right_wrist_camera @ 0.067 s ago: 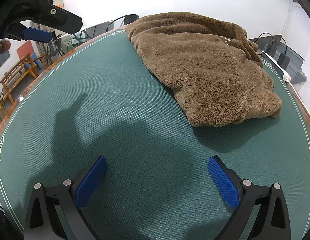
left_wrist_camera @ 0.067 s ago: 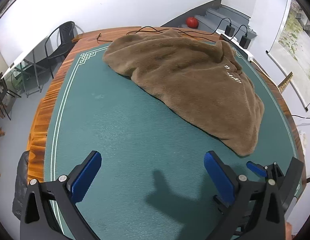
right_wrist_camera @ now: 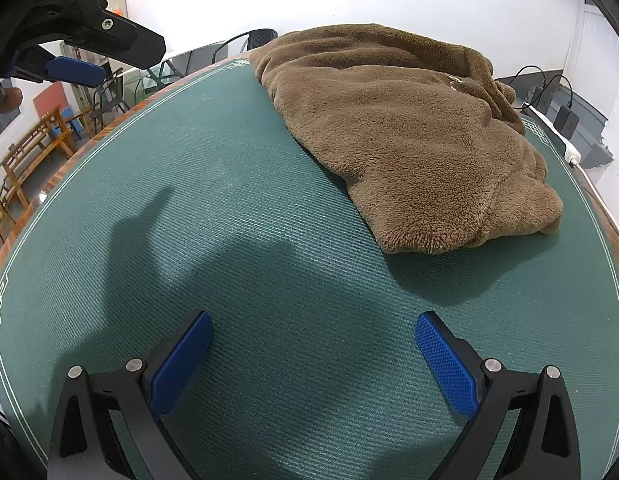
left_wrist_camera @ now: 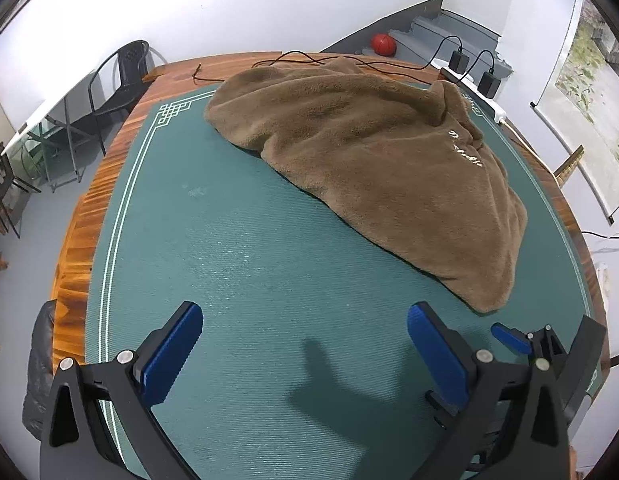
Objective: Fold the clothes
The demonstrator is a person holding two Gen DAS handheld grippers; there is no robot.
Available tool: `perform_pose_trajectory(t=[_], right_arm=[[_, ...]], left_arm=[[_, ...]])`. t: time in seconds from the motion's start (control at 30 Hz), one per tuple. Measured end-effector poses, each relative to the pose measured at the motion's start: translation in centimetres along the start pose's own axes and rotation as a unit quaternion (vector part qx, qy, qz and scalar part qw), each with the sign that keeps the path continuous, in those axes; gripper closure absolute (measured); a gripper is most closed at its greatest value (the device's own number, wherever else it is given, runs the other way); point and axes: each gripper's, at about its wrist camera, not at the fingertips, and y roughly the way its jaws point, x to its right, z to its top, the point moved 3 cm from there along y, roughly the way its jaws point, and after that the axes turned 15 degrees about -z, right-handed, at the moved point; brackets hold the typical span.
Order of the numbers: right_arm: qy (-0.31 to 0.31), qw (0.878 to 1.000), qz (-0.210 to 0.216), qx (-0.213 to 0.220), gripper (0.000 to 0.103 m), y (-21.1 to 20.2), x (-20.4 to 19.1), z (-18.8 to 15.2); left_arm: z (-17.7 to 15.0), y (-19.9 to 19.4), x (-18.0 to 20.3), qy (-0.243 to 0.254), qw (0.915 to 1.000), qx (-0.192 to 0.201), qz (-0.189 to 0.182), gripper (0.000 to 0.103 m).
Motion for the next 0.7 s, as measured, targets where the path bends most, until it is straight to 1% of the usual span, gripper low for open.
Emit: perform_pose_trajectory(t=[0.23,0.57,0.7], right_arm=[[0.000,1.000,-0.001,-0.001,0.000,0.0,0.0,0.0],[-0.001,1.000,-0.001,0.000,0.000,-0.1,-0.2,-0.1],[-0.001,1.000,-0.001,0.000,0.000,-0.2,0.3,-0.2]], left_arm=[[0.1,0.4,-0.9,-0.021,0.9995,-0.008,-0.023,0.000],[0.2,1.7,-1.7,-0.024,0.9994,-0.014,-0.020,0.000],[0.4,2.1,-1.6,-0.022,0.9994,-0.017,-0.020,0.000]])
